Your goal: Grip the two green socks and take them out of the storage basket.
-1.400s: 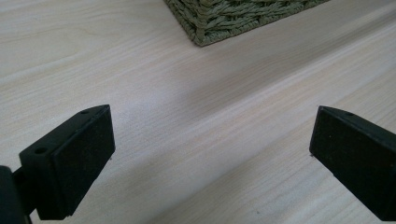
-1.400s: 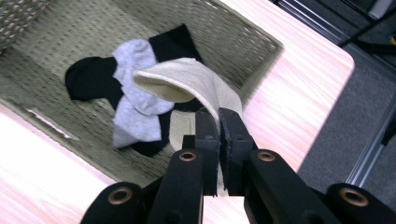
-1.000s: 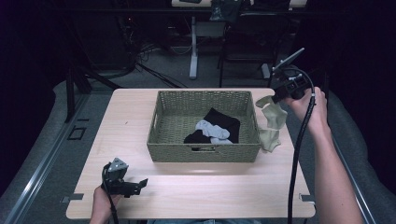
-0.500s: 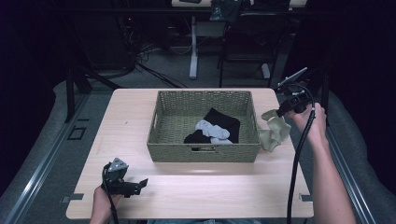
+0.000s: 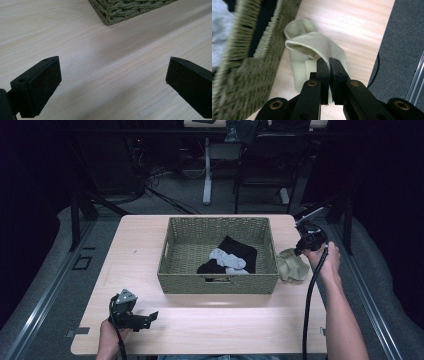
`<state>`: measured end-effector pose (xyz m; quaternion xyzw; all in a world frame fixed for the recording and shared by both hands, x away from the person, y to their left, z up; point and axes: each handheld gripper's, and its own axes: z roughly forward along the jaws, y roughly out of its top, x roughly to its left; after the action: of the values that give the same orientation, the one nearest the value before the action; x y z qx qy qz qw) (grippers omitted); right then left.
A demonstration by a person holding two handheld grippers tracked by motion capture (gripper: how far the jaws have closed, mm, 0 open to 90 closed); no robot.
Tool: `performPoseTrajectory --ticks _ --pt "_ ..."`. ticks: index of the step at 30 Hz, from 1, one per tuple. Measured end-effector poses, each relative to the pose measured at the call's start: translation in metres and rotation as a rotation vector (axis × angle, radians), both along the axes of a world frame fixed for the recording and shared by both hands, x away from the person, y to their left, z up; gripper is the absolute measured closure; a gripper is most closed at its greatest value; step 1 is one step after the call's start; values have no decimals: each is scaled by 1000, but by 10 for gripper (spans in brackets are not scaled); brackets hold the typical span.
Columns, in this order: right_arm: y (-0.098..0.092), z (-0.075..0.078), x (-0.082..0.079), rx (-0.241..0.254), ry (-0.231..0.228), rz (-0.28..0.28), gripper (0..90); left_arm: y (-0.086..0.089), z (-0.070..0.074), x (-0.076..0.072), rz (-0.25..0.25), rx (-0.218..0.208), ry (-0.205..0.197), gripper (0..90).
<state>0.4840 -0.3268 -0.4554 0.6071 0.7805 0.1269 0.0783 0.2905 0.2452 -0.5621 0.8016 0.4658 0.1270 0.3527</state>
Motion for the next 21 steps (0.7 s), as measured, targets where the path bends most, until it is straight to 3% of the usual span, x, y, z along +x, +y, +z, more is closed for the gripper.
performPoseTrajectory --ticks 3,7,11,12,14,15,16,18,21 --pt "1 -6 2 -6 15 -6 869 0 0 0 -1 1 0 2" --pt "0 -26 5 -15 42 -5 867 0 0 0 1 -1 -2 2" --pt "1 -32 6 -5 53 -13 830 0 0 0 1 -1 -3 2" --pt "0 -30 5 -1 44 -9 747 0 0 0 1 -1 -5 2" --pt "0 -28 4 -1 39 -10 708 1 0 0 1 -1 -5 2" --pt "-1 -21 -2 8 3 -21 609 0 0 0 0 0 -5 2" --pt "-1 -21 -2 8 3 -21 609 0 0 0 0 0 -5 2" --pt "-1 -10 -12 25 -38 -8 482 0 0 0 0 -1 -5 2" --pt "-1 -2 -24 29 -76 5 390 0 0 0 -1 1 -6 2"
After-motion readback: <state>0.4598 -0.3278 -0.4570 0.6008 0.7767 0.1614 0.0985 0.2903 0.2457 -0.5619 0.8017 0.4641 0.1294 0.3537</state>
